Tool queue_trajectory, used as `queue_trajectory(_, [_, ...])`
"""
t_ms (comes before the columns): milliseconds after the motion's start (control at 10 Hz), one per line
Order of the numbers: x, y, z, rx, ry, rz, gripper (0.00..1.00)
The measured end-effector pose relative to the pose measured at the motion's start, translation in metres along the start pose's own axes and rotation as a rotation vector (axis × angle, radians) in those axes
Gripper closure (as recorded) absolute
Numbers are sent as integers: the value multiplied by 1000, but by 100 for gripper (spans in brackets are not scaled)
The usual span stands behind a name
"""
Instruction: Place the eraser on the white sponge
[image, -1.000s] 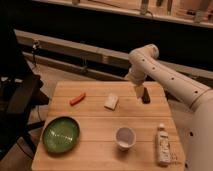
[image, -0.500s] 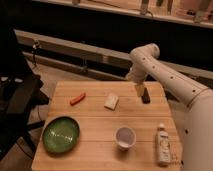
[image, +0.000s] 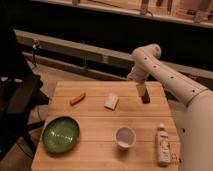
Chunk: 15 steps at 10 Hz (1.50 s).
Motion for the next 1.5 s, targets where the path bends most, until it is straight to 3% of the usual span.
queue_trajectory(200, [-3,1,5,11,55,-2,20])
queue_trajectory(500, [28,18,14,16,139,5,20])
queue_trajectory(700, [41,24,20,13,161,12,20])
queue_trajectory(900, [54,28,26,12,167,17,20])
queue_trajectory(1200, [69,31,29,19,144,-9,20])
queue_trajectory(1500, [77,35,31,17,129,-74,20])
